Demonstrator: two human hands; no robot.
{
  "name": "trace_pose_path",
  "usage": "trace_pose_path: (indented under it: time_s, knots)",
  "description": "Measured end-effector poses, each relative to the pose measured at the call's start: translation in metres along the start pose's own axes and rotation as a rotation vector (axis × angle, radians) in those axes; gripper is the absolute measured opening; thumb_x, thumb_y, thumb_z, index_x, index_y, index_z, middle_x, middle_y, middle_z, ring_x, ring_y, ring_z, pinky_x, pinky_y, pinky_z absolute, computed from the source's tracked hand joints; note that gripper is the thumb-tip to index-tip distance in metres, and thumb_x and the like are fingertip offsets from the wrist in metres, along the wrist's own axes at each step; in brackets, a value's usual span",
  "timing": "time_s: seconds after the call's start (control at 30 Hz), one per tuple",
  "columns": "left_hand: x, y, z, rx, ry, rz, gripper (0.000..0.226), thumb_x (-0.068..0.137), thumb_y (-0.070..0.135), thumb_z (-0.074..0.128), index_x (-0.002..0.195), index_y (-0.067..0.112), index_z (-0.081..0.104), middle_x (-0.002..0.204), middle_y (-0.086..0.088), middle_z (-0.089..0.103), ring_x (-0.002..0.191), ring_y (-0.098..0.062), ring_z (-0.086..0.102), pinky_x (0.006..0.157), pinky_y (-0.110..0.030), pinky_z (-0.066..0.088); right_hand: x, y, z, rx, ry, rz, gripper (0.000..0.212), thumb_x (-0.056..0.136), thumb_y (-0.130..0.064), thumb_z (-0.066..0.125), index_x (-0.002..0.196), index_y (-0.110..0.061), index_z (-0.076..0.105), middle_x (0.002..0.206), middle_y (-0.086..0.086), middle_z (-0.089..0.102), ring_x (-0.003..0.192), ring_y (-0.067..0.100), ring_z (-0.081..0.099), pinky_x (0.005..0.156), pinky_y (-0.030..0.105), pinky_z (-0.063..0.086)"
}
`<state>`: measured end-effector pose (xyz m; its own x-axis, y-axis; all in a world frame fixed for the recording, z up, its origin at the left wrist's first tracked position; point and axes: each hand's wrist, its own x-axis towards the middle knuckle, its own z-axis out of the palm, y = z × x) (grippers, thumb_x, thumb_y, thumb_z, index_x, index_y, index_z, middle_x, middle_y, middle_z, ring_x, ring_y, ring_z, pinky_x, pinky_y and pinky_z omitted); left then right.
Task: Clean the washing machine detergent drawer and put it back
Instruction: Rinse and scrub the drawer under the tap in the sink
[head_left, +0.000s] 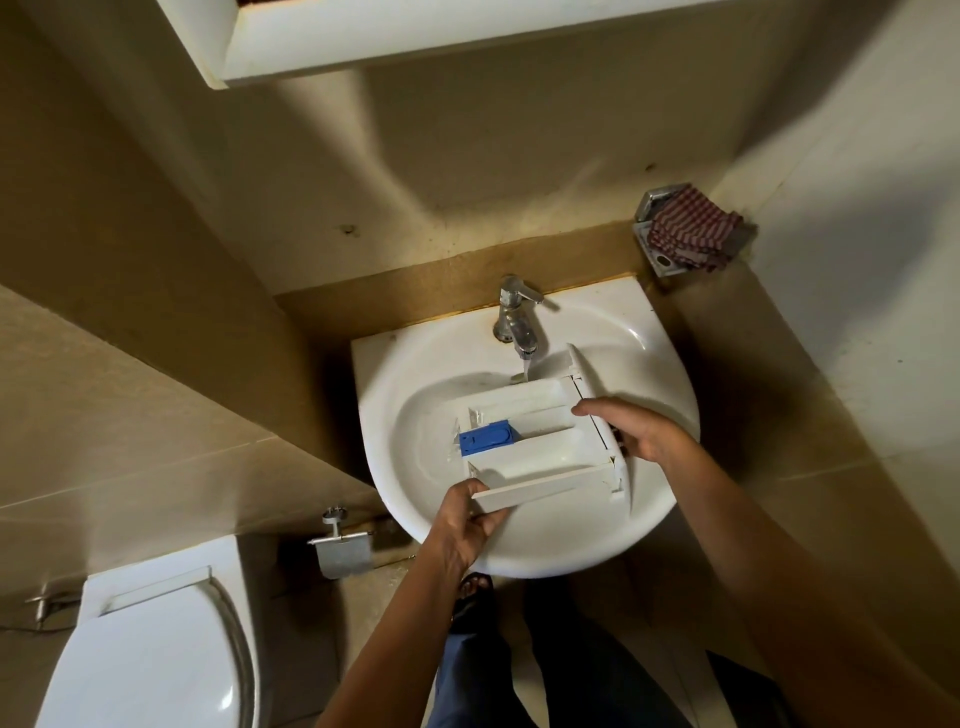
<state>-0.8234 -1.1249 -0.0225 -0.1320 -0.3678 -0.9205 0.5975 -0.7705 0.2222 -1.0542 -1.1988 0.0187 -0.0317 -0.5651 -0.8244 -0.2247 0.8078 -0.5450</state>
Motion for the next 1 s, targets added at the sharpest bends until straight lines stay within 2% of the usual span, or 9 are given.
trace_pose_path:
  time_s: [0.13, 0.27, 0.37, 0.53, 0.63, 0.73, 0.87, 0.93, 1.0]
  knots:
    - [-0.001, 0.003, 0.004, 0.019, -0.067, -0.04, 0.028, 0.082, 0.002, 0.045, 0.108, -0.005, 0.055, 0.096, -0.018, 0.058, 0.085, -0.031, 0.063, 0.054, -0.034, 0.06, -0.011, -0.013, 0.002, 0.075, 0.097, -0.009, 0.073, 0.067, -0.041, 0.077, 0.126, -0.009, 0.047, 0.115, 0.012, 0.063, 0.103, 0.027, 0.062, 0.094, 0.043, 0.051]
    - [0.0, 0.005, 0.012, -0.007, -0.112, -0.051, 0.029, 0.085, 0.005, 0.043, 0.11, -0.001, 0.055, 0.098, -0.019, 0.06, 0.087, -0.033, 0.062, 0.052, -0.036, 0.059, -0.024, -0.026, 0.01, 0.05, 0.264, -0.023, 0.098, 0.061, -0.05, 0.079, 0.134, -0.01, 0.026, 0.111, 0.006, 0.053, 0.1, 0.023, 0.056, 0.085, 0.039, 0.05]
    - [0.002, 0.006, 0.019, -0.019, -0.091, -0.045, 0.025, 0.091, 0.009, 0.042, 0.113, 0.001, 0.051, 0.1, -0.019, 0.057, 0.087, -0.033, 0.061, 0.058, -0.043, 0.059, -0.03, -0.033, 0.017, -0.02, 0.342, -0.045, 0.119, 0.059, -0.054, 0.078, 0.145, -0.011, 0.007, 0.101, 0.0, 0.049, 0.086, 0.018, 0.052, 0.075, 0.034, 0.044]
    - [0.006, 0.01, 0.026, -0.043, -0.007, -0.021, 0.024, 0.096, 0.015, 0.052, 0.114, 0.0, 0.051, 0.102, -0.017, 0.053, 0.087, -0.033, 0.062, 0.072, -0.048, 0.054, -0.034, -0.037, 0.033, -0.075, 0.379, -0.016, 0.153, 0.037, -0.069, 0.071, 0.148, -0.008, -0.016, 0.142, 0.01, 0.041, 0.126, 0.029, 0.045, 0.102, 0.043, 0.043]
    - [0.007, 0.012, 0.026, -0.076, 0.014, -0.02, 0.031, 0.098, 0.021, 0.054, 0.12, 0.001, 0.048, 0.102, -0.016, 0.052, 0.087, -0.033, 0.061, 0.076, -0.052, 0.053, -0.037, -0.039, 0.04, -0.045, 0.36, 0.0, 0.165, 0.024, -0.074, 0.067, 0.146, -0.006, -0.022, 0.144, 0.013, 0.04, 0.128, 0.03, 0.044, 0.104, 0.045, 0.043]
    - [0.005, 0.014, 0.025, -0.01, 0.018, -0.002, 0.026, 0.093, 0.015, 0.055, 0.115, 0.003, 0.05, 0.1, -0.015, 0.049, 0.087, -0.034, 0.06, 0.08, -0.054, 0.053, -0.035, -0.037, 0.04, 0.009, 0.339, -0.005, 0.148, 0.043, -0.068, 0.075, 0.147, -0.009, -0.013, 0.131, 0.012, 0.049, 0.112, 0.029, 0.054, 0.093, 0.043, 0.049]
    - [0.001, 0.021, 0.023, 0.045, 0.012, 0.057, 0.012, 0.09, 0.008, 0.05, 0.102, 0.004, 0.049, 0.098, -0.014, 0.047, 0.085, -0.033, 0.06, 0.071, -0.051, 0.054, -0.033, -0.033, 0.028, 0.11, 0.258, 0.032, 0.095, 0.066, -0.045, 0.077, 0.135, -0.012, 0.021, 0.099, 0.007, 0.058, 0.082, 0.022, 0.061, 0.054, 0.032, 0.051]
    - [-0.003, 0.024, 0.023, 0.086, 0.014, 0.081, 0.006, 0.09, 0.007, 0.051, 0.096, 0.007, 0.051, 0.096, -0.014, 0.05, 0.083, -0.03, 0.06, 0.061, -0.045, 0.055, -0.031, -0.03, 0.019, 0.123, 0.193, 0.036, 0.072, 0.071, -0.039, 0.073, 0.127, -0.011, 0.038, 0.1, 0.007, 0.061, 0.081, 0.021, 0.063, 0.055, 0.03, 0.052]
    - [-0.009, 0.024, 0.022, 0.122, 0.025, 0.108, 0.005, 0.089, 0.008, 0.056, 0.093, 0.008, 0.054, 0.095, -0.014, 0.052, 0.079, -0.028, 0.061, 0.051, -0.038, 0.056, -0.029, -0.025, 0.012, 0.112, 0.145, 0.044, 0.053, 0.076, -0.037, 0.068, 0.119, -0.012, 0.05, 0.099, 0.007, 0.062, 0.083, 0.022, 0.061, 0.064, 0.031, 0.051]
